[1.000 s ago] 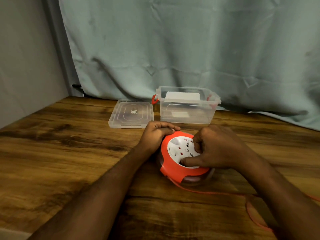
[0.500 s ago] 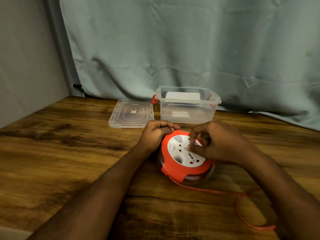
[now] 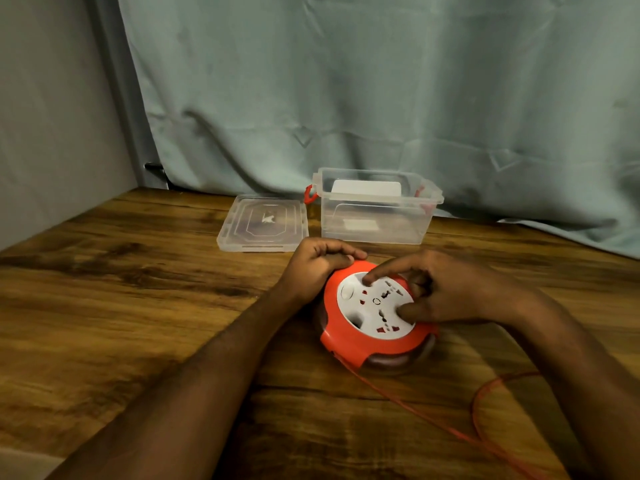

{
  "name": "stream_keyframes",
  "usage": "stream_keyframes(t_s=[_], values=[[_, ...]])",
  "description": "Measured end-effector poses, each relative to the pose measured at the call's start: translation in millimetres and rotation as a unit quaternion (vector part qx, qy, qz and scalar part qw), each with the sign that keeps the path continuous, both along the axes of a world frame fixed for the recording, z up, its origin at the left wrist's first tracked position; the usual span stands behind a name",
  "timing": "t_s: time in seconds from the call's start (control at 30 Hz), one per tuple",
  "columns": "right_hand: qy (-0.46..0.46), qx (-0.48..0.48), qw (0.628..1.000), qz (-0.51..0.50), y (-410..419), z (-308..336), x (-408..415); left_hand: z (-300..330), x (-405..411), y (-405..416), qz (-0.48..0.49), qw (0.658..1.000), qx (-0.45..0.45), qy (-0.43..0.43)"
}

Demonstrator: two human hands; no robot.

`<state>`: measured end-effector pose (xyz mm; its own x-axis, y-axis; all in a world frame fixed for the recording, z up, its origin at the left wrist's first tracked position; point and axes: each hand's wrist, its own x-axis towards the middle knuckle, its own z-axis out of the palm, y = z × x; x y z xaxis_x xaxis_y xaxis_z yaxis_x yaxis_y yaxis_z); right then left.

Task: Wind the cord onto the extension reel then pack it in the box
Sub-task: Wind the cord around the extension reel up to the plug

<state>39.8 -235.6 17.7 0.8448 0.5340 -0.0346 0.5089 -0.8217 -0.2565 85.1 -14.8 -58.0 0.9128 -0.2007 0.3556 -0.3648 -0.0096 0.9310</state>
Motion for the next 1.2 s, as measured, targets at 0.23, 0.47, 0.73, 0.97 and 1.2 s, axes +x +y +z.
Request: stream_keyframes(t_s=[0.23, 0.47, 0.73, 0.97, 1.2], values=[[-0.060, -0.046, 0.996, -0.042, 7.4, 1.6, -6.8, -0.5, 2.2, 1.0, 0.016, 0.999, -0.031, 0.013], [-0.133, -0.069, 0.987, -0.049, 15.2, 2.7, -11.2, -0.6, 3.6, 0.4, 0.047, 0.997, -0.043, 0.033], [-0.146, -0.080, 0.985, -0.046, 17.1, -0.4, -10.4, -1.6, 4.4, 0.8, 0.048, 0.997, -0.045, 0.038], [-0.152, -0.058, 0.985, -0.053, 21.2, -7.1, -8.6, 0.3, 2.3, -1.0, 0.053, 0.997, -0.042, 0.038], [-0.166, -0.033, 0.984, -0.053, 25.2, -9.8, -9.0, -0.1, 0.0, 0.4, 0.055, 0.998, -0.017, 0.025]])
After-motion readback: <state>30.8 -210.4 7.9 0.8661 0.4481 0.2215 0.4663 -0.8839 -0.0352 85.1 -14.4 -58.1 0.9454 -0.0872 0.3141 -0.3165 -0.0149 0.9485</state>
